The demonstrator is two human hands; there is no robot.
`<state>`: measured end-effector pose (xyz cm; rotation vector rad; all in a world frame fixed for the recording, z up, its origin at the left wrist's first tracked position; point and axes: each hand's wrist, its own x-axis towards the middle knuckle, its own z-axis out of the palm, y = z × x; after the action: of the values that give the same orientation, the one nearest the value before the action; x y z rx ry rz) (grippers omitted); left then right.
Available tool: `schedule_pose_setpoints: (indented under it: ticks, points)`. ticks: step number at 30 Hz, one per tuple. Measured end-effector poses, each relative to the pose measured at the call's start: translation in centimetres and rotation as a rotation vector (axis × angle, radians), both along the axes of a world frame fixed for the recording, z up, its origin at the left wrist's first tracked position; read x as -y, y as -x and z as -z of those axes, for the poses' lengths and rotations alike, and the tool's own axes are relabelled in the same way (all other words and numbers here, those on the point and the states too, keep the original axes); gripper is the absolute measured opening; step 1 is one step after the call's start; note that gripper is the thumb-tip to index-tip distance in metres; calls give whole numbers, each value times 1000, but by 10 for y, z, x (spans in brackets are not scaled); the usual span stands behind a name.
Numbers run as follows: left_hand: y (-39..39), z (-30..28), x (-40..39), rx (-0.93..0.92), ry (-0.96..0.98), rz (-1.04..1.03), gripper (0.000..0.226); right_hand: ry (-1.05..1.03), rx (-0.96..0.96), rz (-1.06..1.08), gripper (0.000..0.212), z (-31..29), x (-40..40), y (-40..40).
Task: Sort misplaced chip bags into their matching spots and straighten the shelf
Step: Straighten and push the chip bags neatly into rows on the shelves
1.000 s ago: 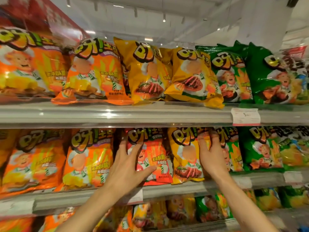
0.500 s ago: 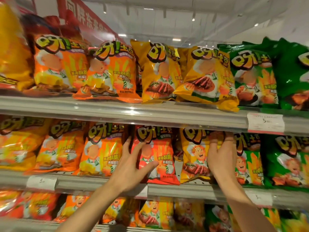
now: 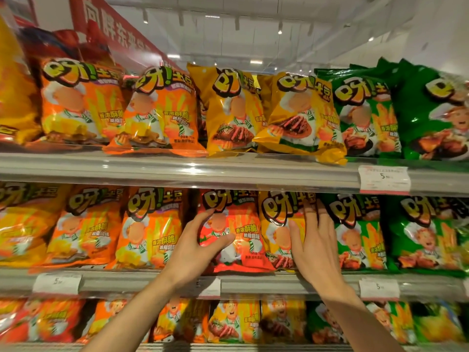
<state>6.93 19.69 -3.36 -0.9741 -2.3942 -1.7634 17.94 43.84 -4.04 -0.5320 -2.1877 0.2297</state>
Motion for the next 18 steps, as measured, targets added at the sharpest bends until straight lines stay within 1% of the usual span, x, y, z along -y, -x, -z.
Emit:
schedule_pose_setpoints:
  ticks: [5,10,13,18]
  points:
    - [-12,-2,9,26,-50,-9,71,-7,2,61,43,-2,3,-2]
    - [-24,-1,25,73,-93,5,65,59,-14,17,47,-6,6,-3]
    - [-31,2,37,53,-83,14,62,82,-25,-25,46,-8,7,-5]
    - [-45,3,54,-2,-49,28,66,112,12,-45,49,-9,5,-7]
